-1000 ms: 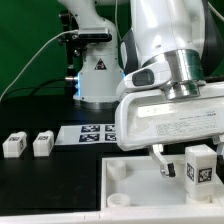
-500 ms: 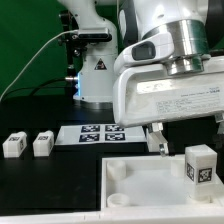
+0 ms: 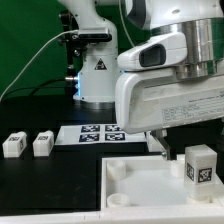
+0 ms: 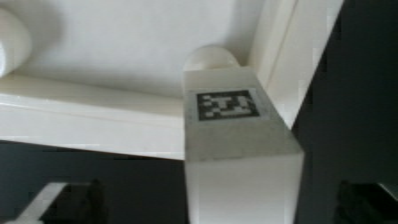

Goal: Assemble one leg

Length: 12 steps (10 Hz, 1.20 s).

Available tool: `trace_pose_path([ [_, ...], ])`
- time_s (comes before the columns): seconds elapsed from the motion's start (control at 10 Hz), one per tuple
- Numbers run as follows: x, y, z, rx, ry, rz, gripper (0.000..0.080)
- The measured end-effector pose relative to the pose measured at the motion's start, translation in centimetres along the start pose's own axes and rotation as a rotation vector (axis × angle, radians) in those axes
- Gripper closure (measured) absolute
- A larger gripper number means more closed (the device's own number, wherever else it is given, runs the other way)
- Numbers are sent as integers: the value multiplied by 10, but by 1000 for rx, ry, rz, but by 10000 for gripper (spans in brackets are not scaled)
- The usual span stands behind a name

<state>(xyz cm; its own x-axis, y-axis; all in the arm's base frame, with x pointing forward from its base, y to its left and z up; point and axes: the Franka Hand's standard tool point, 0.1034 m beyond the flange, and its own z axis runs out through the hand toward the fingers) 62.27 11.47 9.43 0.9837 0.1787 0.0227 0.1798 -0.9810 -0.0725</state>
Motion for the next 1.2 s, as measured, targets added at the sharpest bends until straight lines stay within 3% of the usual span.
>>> trace_pose_path([
  [0.2, 4, -3, 5, 8, -59, -1, 151],
  [0.3, 7, -10, 23, 5, -20, -8, 151],
  [0.4, 4, -14, 31, 6, -28, -7, 151],
  [0.5, 6, -13, 29, 6, -24, -5, 151],
  [0.7, 6, -11, 29, 4, -24, -4, 415],
  [0.8, 5, -4, 30, -5, -25, 3, 504],
  [1.2, 5, -1, 30, -7, -26, 51, 527],
])
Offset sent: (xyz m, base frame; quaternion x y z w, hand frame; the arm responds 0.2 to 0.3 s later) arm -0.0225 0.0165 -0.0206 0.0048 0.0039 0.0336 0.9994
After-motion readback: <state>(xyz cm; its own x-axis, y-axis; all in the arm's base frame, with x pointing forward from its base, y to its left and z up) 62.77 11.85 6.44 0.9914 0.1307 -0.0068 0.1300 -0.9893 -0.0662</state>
